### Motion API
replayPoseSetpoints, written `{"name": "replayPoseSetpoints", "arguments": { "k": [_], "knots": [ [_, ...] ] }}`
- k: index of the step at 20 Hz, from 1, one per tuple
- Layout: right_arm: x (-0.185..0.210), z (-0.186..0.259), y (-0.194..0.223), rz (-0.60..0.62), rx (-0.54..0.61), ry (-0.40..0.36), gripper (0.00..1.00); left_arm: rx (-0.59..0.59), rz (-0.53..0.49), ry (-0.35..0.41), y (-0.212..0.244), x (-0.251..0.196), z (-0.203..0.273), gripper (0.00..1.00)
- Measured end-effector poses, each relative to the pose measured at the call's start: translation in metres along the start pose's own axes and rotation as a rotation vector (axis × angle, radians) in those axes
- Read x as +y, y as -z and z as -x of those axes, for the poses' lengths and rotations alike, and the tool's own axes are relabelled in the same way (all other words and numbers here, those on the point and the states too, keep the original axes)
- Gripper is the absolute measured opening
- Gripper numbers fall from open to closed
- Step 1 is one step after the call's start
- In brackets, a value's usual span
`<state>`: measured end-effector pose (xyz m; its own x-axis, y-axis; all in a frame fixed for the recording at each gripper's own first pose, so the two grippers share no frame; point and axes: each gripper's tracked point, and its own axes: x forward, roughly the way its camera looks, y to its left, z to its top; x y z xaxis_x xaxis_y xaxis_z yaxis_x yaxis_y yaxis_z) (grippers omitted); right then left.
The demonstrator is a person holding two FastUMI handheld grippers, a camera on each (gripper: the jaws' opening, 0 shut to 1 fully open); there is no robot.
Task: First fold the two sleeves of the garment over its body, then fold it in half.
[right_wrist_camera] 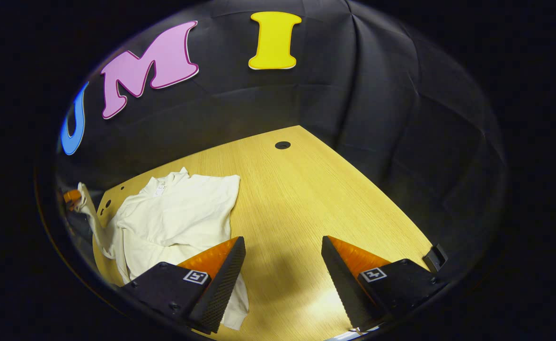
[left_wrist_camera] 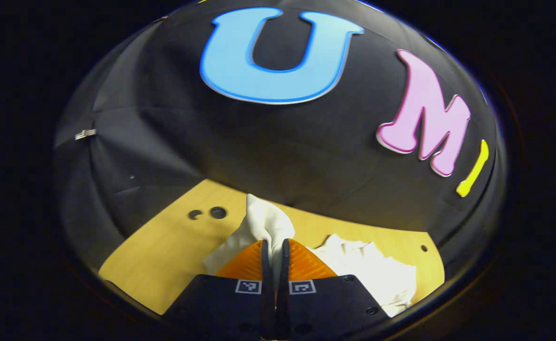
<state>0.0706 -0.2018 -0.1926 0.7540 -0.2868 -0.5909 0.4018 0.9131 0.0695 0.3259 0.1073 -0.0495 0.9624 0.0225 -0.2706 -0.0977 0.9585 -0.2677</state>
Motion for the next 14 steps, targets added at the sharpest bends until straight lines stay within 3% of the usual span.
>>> {"name": "replayPoseSetpoints", "arguments": {
  "k": [4,7,10,12,14],
  "knots": [
    [-0.004,0.000,-0.004,-0.005,0.000,-0.001,0.99,0.025,-0.048,0.175,0.015,-0.112,-0.019,0.06],
    [-0.011,0.001,-0.004,-0.024,-0.014,0.014,0.99,0.108,-0.121,0.348,0.062,-0.219,-0.019,0.07],
    [-0.016,0.002,0.001,-0.038,-0.004,0.018,0.99,0.172,-0.152,0.415,0.104,-0.282,-0.024,0.06],
    [-0.020,0.005,0.006,-0.023,0.007,0.016,0.99,0.210,-0.140,0.412,0.118,-0.291,-0.027,0.08],
    [-0.021,0.005,0.012,-0.018,0.016,0.012,0.99,0.265,-0.142,0.427,0.143,-0.304,-0.026,0.29]
  ]
}}
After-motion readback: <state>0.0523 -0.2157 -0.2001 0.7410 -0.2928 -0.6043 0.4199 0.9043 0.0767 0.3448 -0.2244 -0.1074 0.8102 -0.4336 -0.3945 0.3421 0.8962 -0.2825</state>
